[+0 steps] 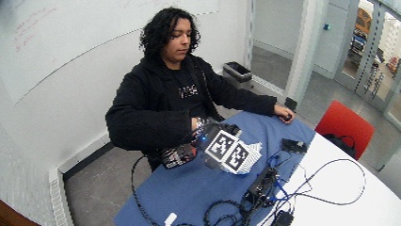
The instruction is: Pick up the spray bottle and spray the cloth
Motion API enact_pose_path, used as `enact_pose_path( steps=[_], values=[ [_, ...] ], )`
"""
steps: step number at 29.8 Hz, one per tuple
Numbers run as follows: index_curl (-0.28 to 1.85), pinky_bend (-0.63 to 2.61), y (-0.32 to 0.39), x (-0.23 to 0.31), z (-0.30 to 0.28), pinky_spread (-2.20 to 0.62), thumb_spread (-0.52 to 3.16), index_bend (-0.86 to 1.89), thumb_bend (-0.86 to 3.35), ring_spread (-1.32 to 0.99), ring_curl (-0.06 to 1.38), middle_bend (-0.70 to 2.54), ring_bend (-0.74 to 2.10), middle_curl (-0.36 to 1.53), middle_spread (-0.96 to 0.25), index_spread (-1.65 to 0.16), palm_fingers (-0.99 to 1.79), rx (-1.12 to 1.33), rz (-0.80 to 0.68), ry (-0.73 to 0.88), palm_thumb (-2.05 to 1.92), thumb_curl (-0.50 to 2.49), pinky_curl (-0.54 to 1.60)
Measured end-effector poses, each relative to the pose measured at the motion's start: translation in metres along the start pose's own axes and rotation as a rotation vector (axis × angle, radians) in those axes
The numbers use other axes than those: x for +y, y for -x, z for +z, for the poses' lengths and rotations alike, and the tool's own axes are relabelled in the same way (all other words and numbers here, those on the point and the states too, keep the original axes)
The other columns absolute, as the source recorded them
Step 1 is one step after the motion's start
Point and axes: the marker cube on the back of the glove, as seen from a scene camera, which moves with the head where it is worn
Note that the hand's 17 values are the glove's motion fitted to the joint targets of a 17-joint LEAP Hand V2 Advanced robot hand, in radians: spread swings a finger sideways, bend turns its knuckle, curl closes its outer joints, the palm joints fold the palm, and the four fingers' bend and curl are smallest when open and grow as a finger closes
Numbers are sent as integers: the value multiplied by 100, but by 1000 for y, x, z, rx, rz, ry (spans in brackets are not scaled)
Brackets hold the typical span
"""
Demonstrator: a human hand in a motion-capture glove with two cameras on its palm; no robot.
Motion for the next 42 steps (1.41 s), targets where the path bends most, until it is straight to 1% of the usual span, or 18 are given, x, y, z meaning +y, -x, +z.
enact_pose_path(
  steps=[4,14,18,21,26,35,42],
  values=[
    [56,55,-5,-17,3,-22,128,17,3,-18,50,66,75,58,-16,-25,128,11,55,42,102,73,44],
    [56,55,-16,-45,17,-21,135,16,4,-18,50,65,75,59,-16,-25,127,20,123,103,101,75,44],
    [56,55,-18,-51,21,-21,137,16,4,-18,50,65,76,59,-16,-25,127,14,131,110,100,75,43],
    [56,55,-12,-49,19,-21,138,16,4,-18,50,65,76,59,-16,-25,127,11,108,93,100,76,43],
    [55,55,19,-30,3,-21,140,16,4,-18,50,65,76,59,-16,-25,127,11,-4,4,101,76,43],
    [55,56,105,9,-17,-21,143,15,5,-18,50,66,76,59,-16,-25,127,-18,-310,-156,100,77,43],
    [55,56,163,19,-8,-21,145,16,5,-18,50,65,76,59,-16,-24,127,-62,-531,-189,100,78,43]
  ],
)
